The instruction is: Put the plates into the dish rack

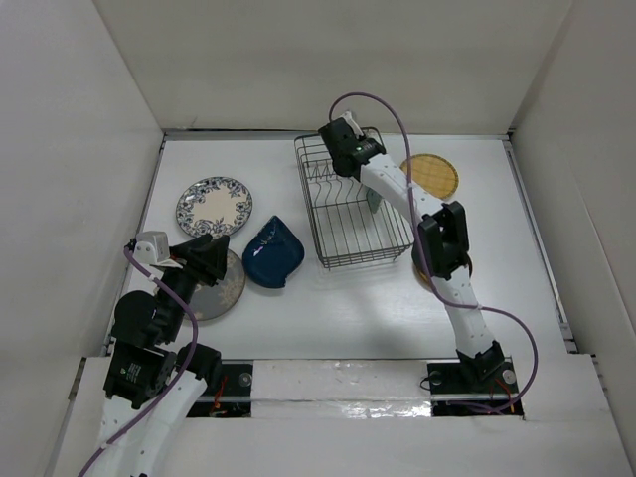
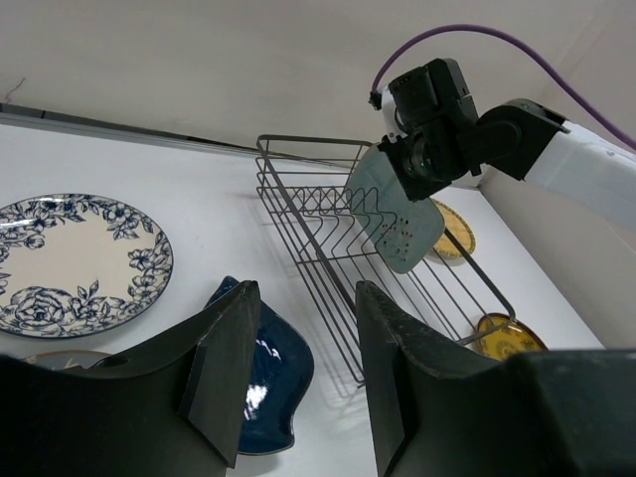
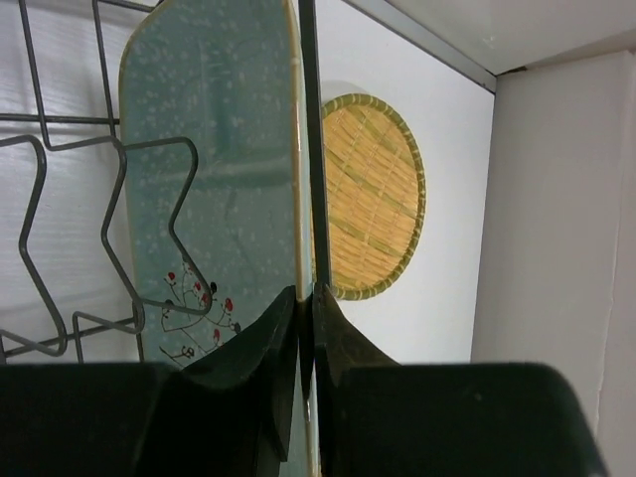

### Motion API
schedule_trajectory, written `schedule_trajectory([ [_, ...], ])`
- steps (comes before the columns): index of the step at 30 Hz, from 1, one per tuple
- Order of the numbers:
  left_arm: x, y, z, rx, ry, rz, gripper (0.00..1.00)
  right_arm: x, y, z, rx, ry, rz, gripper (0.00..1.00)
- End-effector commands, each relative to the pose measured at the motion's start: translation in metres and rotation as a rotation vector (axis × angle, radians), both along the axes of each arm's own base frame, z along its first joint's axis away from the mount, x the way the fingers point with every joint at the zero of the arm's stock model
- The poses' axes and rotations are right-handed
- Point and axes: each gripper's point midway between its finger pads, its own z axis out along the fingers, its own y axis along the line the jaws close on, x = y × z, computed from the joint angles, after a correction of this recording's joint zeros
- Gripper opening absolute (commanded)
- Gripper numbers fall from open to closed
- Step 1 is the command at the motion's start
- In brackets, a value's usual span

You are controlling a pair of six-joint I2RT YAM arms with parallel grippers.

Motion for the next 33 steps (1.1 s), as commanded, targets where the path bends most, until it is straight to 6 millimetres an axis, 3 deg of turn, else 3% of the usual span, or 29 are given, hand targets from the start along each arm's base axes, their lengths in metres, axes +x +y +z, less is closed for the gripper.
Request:
schedule_trajectory([
  [1, 0.001, -0.002, 0.010, -0.012, -0.030, -0.008, 0.40, 0.004, 0.009, 0.035, 0.115, -0.137, -0.013, 0.23],
  [5, 0.002, -0.003, 0.009, -0.010, -0.026, -0.009, 0.40, 0.004, 0.012, 0.063, 0.271, -0.185, 0.029, 0.51],
  [6, 0.002, -0.002, 0.008, -0.009, -0.023, -0.006, 0.40, 0.002, 0.015, 0.066, 0.304, -0.196, 0.046, 0.55],
  [8, 0.003, -0.003, 0.008, -0.009, -0.021, -0.008, 0.40, -0.003, 0.011, 0.093, 0.385, -0.246, 0.044, 0.62],
  [11, 0.003, -0.002, 0.007, -0.008, -0.018, -0.005, 0.40, -0.012, -0.007, 0.124, 0.494, -0.333, 0.036, 0.70],
  [12, 0.004, -0.002, 0.007, -0.007, -0.015, -0.003, 0.40, -0.008, -0.011, 0.136, 0.561, -0.376, 0.056, 0.70],
  [13, 0.004, -0.003, 0.006, -0.006, -0.013, -0.005, 0.40, -0.013, -0.016, 0.121, 0.600, -0.358, 0.043, 0.71],
  [14, 0.005, -0.003, 0.005, -0.004, -0.008, -0.005, 0.40, -0.023, -0.025, 0.144, 0.666, -0.412, 0.056, 0.70],
  [15, 0.005, -0.003, 0.004, -0.002, -0.007, -0.005, 0.40, -0.019, -0.021, 0.160, 0.763, -0.482, 0.112, 0.64],
  [16, 0.006, -0.003, 0.005, -0.004, -0.007, -0.003, 0.40, -0.016, -0.045, 0.161, 0.805, -0.525, 0.090, 0.53],
  [17, 0.007, -0.003, 0.004, -0.002, -0.002, -0.002, 0.40, -0.027, -0.060, 0.143, 0.873, -0.533, 0.053, 0.10],
  [18, 0.007, -0.003, 0.003, -0.002, -0.001, 0.000, 0.40, -0.023, -0.068, 0.146, 0.943, -0.583, 0.065, 0.00],
  [19, 0.007, -0.003, 0.004, 0.000, -0.001, -0.002, 0.40, -0.022, -0.084, 0.138, 0.985, -0.594, 0.035, 0.00],
  [20, 0.008, -0.003, 0.002, 0.001, 0.003, -0.002, 0.40, -0.019, -0.118, 0.109, 1.037, -0.599, -0.056, 0.00],
  [22, 0.008, -0.003, 0.002, 0.000, 0.005, 0.000, 0.40, -0.013, -0.138, 0.088, 1.135, -0.590, -0.080, 0.00],
  [23, 0.009, -0.003, 0.001, 0.001, 0.009, 0.003, 0.40, -0.011, -0.167, 0.074, 1.195, -0.613, -0.163, 0.02],
  [24, 0.010, -0.004, 0.001, 0.002, 0.011, 0.001, 0.40, -0.011, -0.174, 0.048, 1.238, -0.585, -0.183, 0.07],
  [25, 0.010, -0.004, 0.001, 0.003, 0.012, 0.000, 0.39, -0.011, -0.184, 0.036, 1.269, -0.588, -0.209, 0.13],
  [26, 0.010, -0.004, 0.000, 0.004, 0.015, 0.000, 0.39, -0.011, -0.192, 0.025, 1.321, -0.593, -0.247, 0.29],
  [27, 0.011, -0.004, -0.001, 0.006, 0.018, 0.004, 0.39, -0.011, -0.205, 0.013, 1.357, -0.589, -0.257, 0.37],
  [29, 0.013, -0.003, -0.002, 0.008, 0.025, 0.009, 0.39, -0.008, -0.214, -0.017, 1.409, -0.556, -0.324, 0.48],
  [32, 0.016, -0.004, -0.004, 0.013, 0.036, 0.009, 0.39, -0.005, -0.227, -0.051, 1.482, -0.534, -0.403, 0.53],
  [33, 0.017, -0.004, -0.005, 0.014, 0.041, 0.014, 0.39, -0.003, -0.222, -0.057, 1.514, -0.515, -0.392, 0.55],
])
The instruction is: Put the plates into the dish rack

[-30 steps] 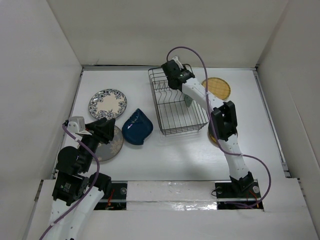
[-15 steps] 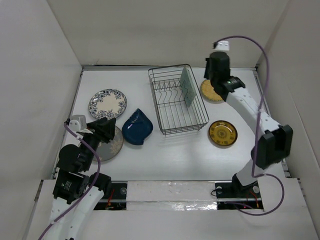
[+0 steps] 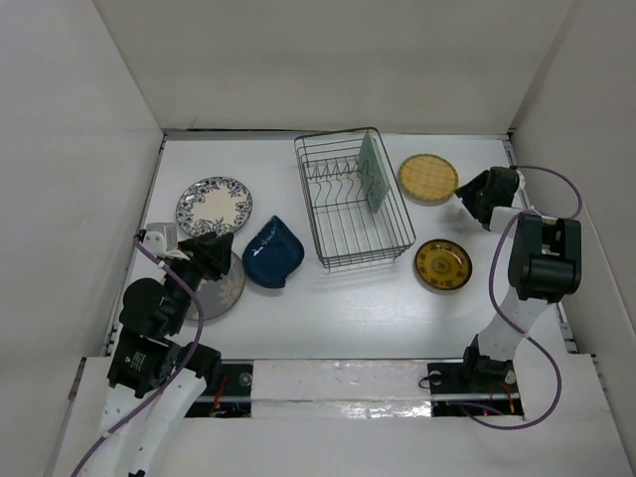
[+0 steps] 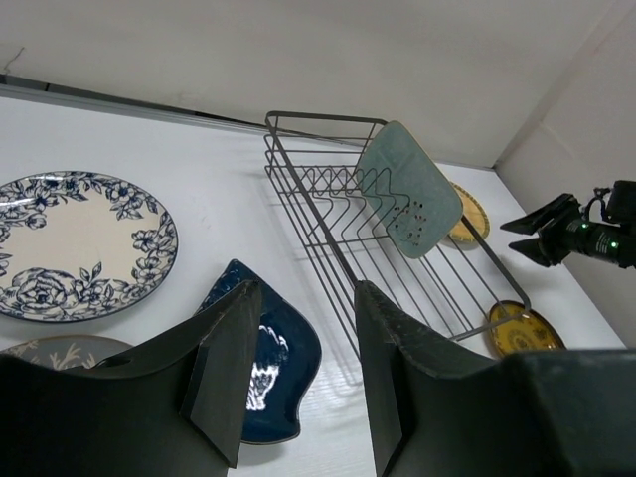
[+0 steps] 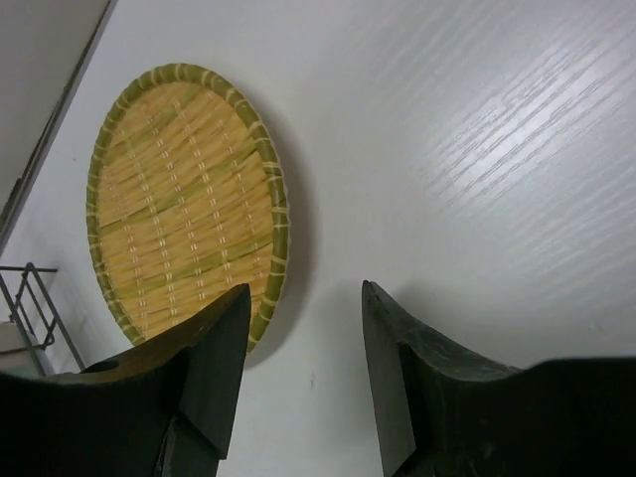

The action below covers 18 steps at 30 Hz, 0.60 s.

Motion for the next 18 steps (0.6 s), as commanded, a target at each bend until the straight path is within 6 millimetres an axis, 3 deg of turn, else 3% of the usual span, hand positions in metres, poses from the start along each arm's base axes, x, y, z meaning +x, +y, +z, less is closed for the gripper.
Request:
schedule_trajectory([
  [1, 0.005, 0.000, 0.007, -0.005, -0.015, 0.011, 0.39, 0.032, 0.015, 0.039, 0.164, -0.206, 0.044, 0.55],
  [2, 0.006, -0.001, 0.005, -0.002, -0.011, 0.010, 0.39, 0.034, 0.014, 0.025, 0.210, -0.189, 0.034, 0.55],
  [5, 0.009, 0.002, 0.006, -0.001, -0.011, 0.022, 0.39, 0.043, 0.029, 0.020, 0.311, -0.218, 0.085, 0.56],
  [7, 0.010, 0.004, 0.005, 0.000, -0.010, 0.028, 0.39, 0.048, 0.036, 0.006, 0.362, -0.203, 0.105, 0.55],
  [12, 0.011, 0.006, 0.005, 0.001, -0.007, 0.040, 0.39, 0.057, 0.032, -0.007, 0.419, -0.197, 0.080, 0.49],
  [13, 0.011, 0.006, 0.006, 0.000, -0.010, 0.040, 0.39, 0.058, 0.031, -0.008, 0.422, -0.197, 0.075, 0.44],
  [16, 0.010, 0.006, 0.007, -0.001, -0.013, 0.040, 0.39, 0.058, 0.024, 0.000, 0.429, -0.223, 0.045, 0.16],
  [18, 0.010, 0.006, 0.006, -0.001, -0.013, 0.042, 0.39, 0.059, 0.019, 0.019, 0.422, -0.293, 0.018, 0.00],
])
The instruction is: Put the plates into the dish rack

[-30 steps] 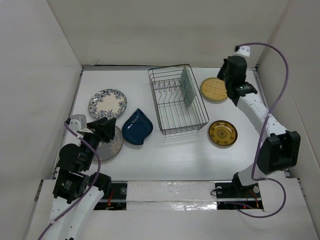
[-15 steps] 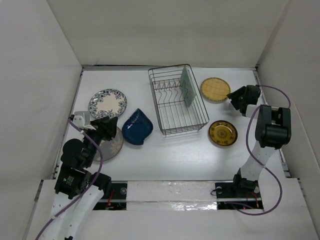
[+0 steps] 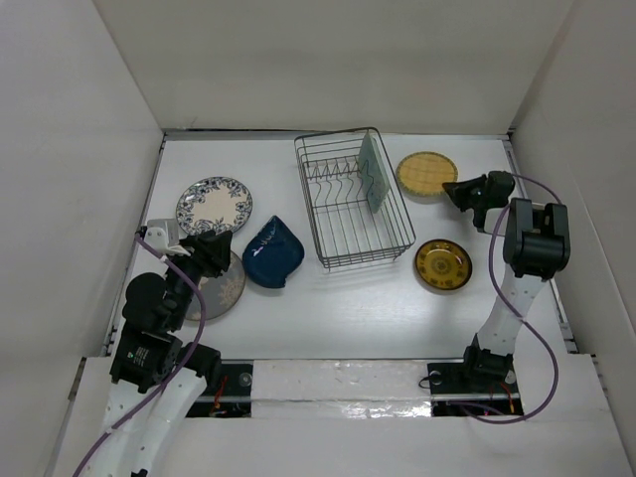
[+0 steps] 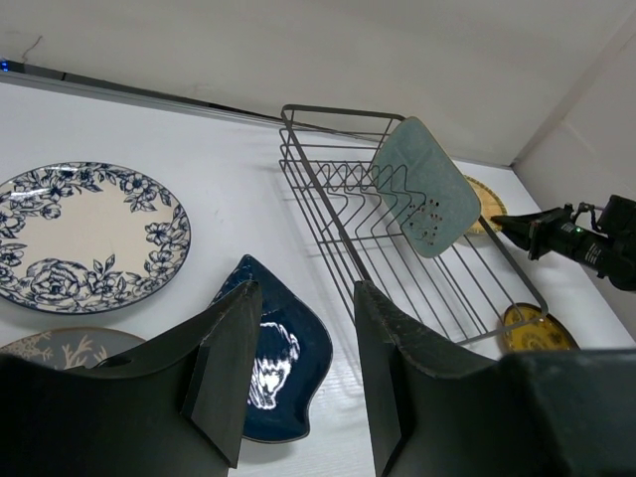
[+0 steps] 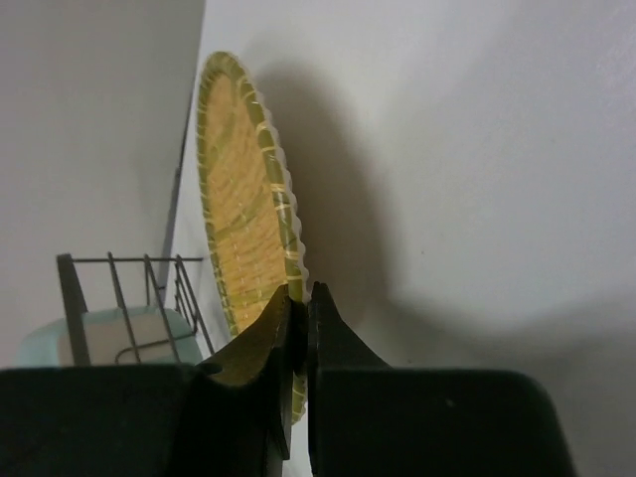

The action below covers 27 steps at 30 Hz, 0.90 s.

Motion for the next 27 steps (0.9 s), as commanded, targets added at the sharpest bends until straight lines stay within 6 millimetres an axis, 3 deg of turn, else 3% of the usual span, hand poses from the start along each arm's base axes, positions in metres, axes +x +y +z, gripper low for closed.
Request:
schedule_trajectory([
  [1, 0.000, 0.001, 0.014, -0.013, -0.049, 0.006, 0.39, 0.003, -0.011, 0.044, -0.001, -0.152, -0.062, 0.00],
  [2, 0.000, 0.001, 0.014, -0.013, -0.051, 0.006, 0.39, 0.001, -0.013, 0.074, -0.021, -0.214, -0.075, 0.00],
  [4, -0.002, 0.001, 0.016, -0.017, -0.058, -0.002, 0.39, -0.006, -0.019, 0.106, -0.067, -0.284, -0.114, 0.00],
  [5, -0.003, 0.000, 0.016, -0.017, -0.061, -0.005, 0.39, -0.016, -0.016, 0.142, -0.119, -0.354, -0.113, 0.00],
  [7, -0.004, -0.002, 0.017, -0.018, -0.064, -0.017, 0.39, -0.027, -0.016, 0.177, -0.195, -0.394, -0.155, 0.00],
  [8, -0.004, -0.002, 0.017, -0.018, -0.065, -0.020, 0.39, -0.032, -0.003, 0.198, -0.286, -0.430, -0.136, 0.00],
  [9, -0.005, -0.002, 0.018, -0.019, -0.068, -0.022, 0.39, -0.048, -0.008, 0.239, -0.360, -0.468, -0.218, 0.00],
  [10, -0.006, -0.002, 0.018, -0.020, -0.073, -0.022, 0.39, -0.056, 0.000, 0.259, -0.428, -0.490, -0.233, 0.00],
  [11, -0.007, -0.002, 0.019, -0.023, -0.077, -0.023, 0.39, -0.063, 0.031, 0.277, -0.561, -0.516, -0.184, 0.00],
  [12, -0.009, -0.002, 0.021, -0.025, -0.082, -0.026, 0.39, -0.075, 0.032, 0.311, -0.630, -0.538, -0.248, 0.00],
  [13, -0.009, -0.002, 0.020, -0.024, -0.081, -0.026, 0.39, -0.078, 0.046, 0.321, -0.691, -0.542, -0.230, 0.00],
  [14, -0.010, -0.001, 0.022, -0.026, -0.088, -0.026, 0.39, -0.081, 0.073, 0.329, -0.772, -0.552, -0.170, 0.00],
  [15, -0.010, -0.001, 0.021, -0.026, -0.087, -0.022, 0.39, -0.079, 0.083, 0.341, -0.799, -0.541, -0.159, 0.00],
  [19, -0.011, 0.000, 0.022, -0.029, -0.091, -0.019, 0.39, -0.073, 0.129, 0.352, -0.910, -0.512, -0.065, 0.00],
  [23, -0.012, 0.001, 0.023, -0.031, -0.095, -0.016, 0.39, -0.061, 0.163, 0.349, -1.047, -0.462, 0.012, 0.00],
  [27, -0.012, 0.001, 0.024, -0.032, -0.098, -0.014, 0.39, -0.050, 0.179, 0.327, -1.186, -0.343, 0.041, 0.00],
])
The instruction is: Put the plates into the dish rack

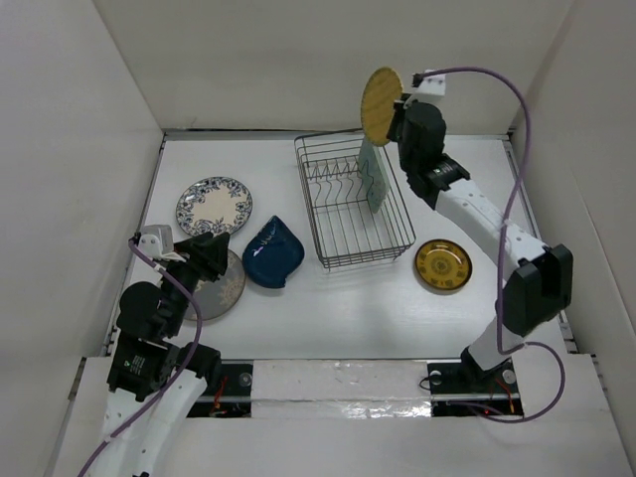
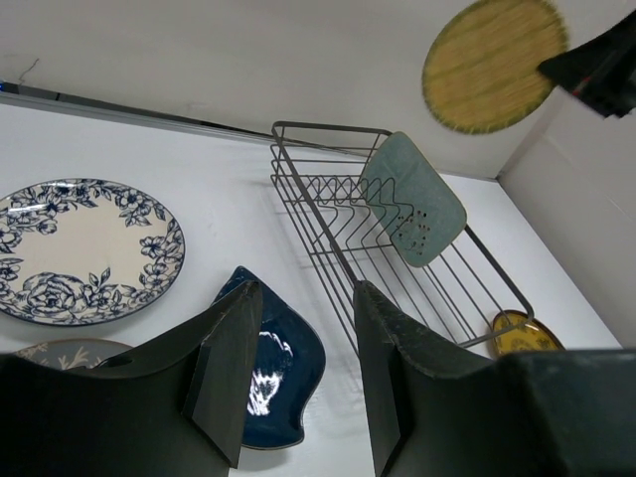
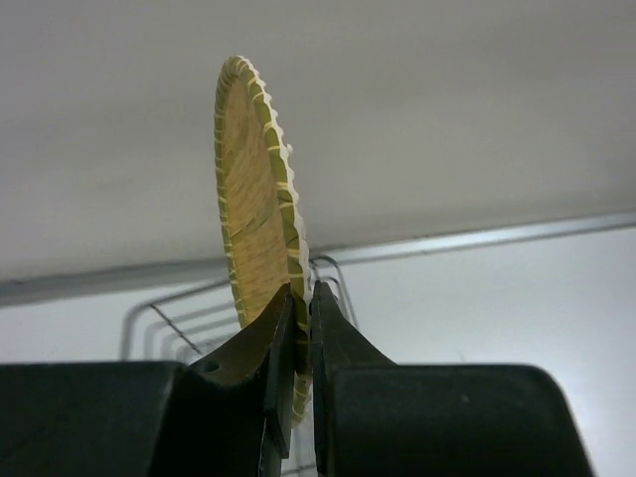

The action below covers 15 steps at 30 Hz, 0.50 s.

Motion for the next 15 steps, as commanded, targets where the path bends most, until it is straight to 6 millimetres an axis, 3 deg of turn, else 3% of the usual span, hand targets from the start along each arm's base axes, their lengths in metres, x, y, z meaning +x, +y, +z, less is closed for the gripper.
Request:
schedule_trajectory([
  [1, -0.002, 0.000, 0.013, -0.015, -0.051, -0.004, 0.39, 0.000, -0.006, -0.007, -0.174, 0.069, -0.115, 0.00],
  [9, 0.000, -0.002, 0.013, -0.013, -0.047, -0.014, 0.39, 0.010, 0.017, -0.029, -0.329, 0.112, -0.116, 0.00],
  [15, 0.000, -0.002, 0.013, -0.011, -0.046, -0.014, 0.39, 0.018, 0.030, -0.061, -0.437, 0.183, -0.133, 0.00],
])
